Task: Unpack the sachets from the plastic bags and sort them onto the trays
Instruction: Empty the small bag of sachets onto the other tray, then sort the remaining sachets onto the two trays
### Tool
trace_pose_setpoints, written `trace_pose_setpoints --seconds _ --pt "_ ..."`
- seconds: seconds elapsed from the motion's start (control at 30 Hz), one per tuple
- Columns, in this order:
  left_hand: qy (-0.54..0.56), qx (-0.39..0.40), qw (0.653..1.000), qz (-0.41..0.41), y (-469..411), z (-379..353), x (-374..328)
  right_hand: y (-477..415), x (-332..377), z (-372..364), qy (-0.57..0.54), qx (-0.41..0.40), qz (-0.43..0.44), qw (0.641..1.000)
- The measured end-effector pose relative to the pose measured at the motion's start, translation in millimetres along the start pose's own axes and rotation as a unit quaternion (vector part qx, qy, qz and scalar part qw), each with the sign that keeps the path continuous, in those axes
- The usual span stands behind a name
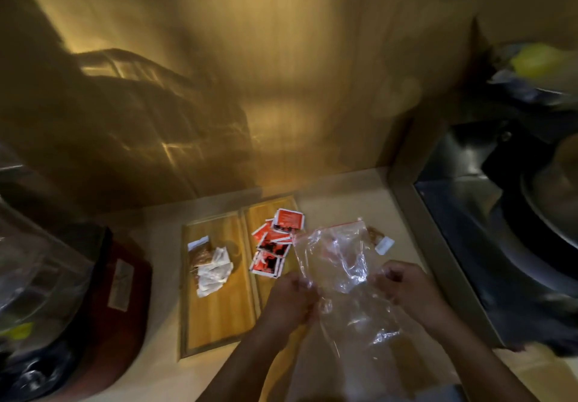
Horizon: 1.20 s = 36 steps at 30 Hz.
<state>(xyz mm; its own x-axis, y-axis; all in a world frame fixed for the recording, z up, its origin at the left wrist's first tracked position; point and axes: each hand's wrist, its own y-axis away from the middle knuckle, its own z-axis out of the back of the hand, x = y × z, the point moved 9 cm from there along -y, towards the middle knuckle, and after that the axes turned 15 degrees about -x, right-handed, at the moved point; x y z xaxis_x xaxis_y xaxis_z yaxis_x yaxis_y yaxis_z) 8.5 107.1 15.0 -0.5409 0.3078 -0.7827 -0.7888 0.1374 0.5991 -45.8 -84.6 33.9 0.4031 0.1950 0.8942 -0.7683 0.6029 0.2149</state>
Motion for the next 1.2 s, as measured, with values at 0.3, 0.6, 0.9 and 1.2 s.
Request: trace_pose_setpoints --seconds 0.3,0.6,0.9,1.2 --pt "-0.044 0.009 0.999 0.002 -1.6 -70.9 42.8 4.9 -71.6 49.3 0.142 -0.066 -0.05 0.986" --pt "-0.216 0.028 0.976 -0.012 -10.2 -87.2 68.6 12.1 -100.5 47.4 0.294 -0.002 -0.078 0.952" --pt "-0.221 -0.022 0.969 -0.108 -18.3 -51.1 0.3 -17.5 -46.4 48.0 0.358 -0.039 0.046 0.932" --pt "-0.267 -0.167 0.926 -0.209 -64.2 -51.7 -61.4 -83.0 -27.9 20.8 0.207 -0.076 0.003 0.975"
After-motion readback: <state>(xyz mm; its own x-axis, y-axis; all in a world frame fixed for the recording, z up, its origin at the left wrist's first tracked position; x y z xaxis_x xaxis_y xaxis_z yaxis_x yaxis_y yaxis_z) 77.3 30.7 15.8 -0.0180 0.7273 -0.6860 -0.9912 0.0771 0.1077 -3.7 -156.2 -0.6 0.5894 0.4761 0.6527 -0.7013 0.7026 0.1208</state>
